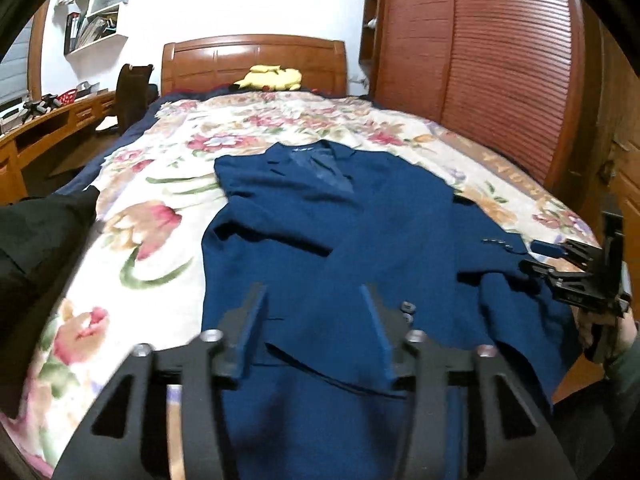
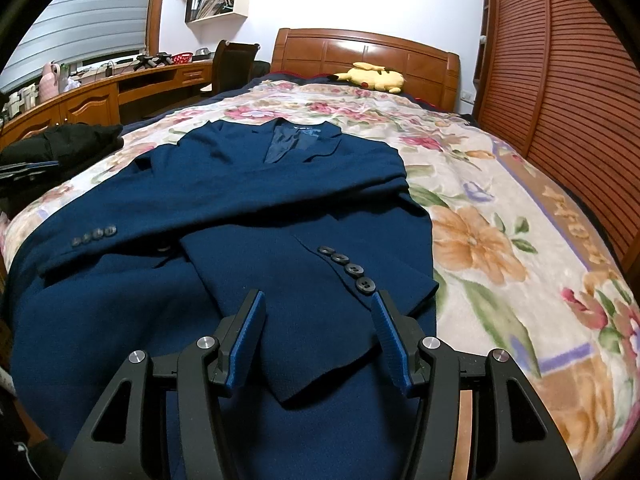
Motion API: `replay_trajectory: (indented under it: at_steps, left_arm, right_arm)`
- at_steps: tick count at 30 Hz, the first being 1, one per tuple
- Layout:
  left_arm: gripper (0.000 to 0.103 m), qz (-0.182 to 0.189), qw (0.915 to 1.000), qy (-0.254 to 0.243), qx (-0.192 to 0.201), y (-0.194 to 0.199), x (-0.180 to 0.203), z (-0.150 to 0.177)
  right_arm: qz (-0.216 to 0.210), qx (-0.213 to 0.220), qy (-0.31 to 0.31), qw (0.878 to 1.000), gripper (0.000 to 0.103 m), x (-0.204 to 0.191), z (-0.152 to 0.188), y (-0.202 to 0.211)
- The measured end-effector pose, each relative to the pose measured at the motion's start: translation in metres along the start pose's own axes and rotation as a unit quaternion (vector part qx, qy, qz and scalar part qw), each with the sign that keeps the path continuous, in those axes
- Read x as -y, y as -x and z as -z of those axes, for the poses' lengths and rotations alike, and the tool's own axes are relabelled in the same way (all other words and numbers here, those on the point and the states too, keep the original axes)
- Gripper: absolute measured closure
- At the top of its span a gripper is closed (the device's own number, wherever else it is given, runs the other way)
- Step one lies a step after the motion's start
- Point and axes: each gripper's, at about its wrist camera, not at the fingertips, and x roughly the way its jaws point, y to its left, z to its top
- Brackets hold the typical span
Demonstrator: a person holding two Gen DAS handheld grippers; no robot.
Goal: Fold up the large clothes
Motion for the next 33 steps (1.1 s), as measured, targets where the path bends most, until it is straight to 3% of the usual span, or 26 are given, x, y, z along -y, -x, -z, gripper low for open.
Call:
replay_trajectory:
  at_steps: [2,6,13,24,25,27,33]
  left_arm:
    - [0.016,-0.001,1.0000,0.000,0.008,0.008,0.001,0.004]
    - [0.016,-0.016,0.9996,0.003,0.024,0.024,-0.004,0.015]
    - [0.016,-0.021,0.9994,0.024,0.015,0.043,-0.024,0.043]
    - [0.016,-0.072,0.9973,0.013,-0.006,0.055,-0.047,0.081]
    - [0.016,-0.074,0.9971,0.013,-0.008,0.055,-0.049,0.083]
    - [0.016,-0.077,0.9968,0.016,-0.012,0.054,-0.051,0.088]
    - [0.016,-0.076,0.9965,0.027,-0.024,0.048,-0.057,0.100]
  right_arm:
    - [0.000,0.000,-0.002,1.000,0.046,0.001,0.000,0.001]
    - [-0.005,0.005,-0.010,1.000,0.046,0.003,0.001,0.005]
    - [-0.004,0.011,-0.021,1.000,0.046,0.008,0.012,0.020]
    - [-0.003,0.010,-0.030,1.000,0.046,0.013,0.032,0.043]
    - [-0.005,0.006,-0.029,1.000,0.045,0.013,0.033,0.042]
    - [-0.006,-0.002,-0.029,1.000,0.034,0.014,0.034,0.041]
    - [0.004,-0.027,-0.029,0.999,0.032,0.019,0.039,0.037]
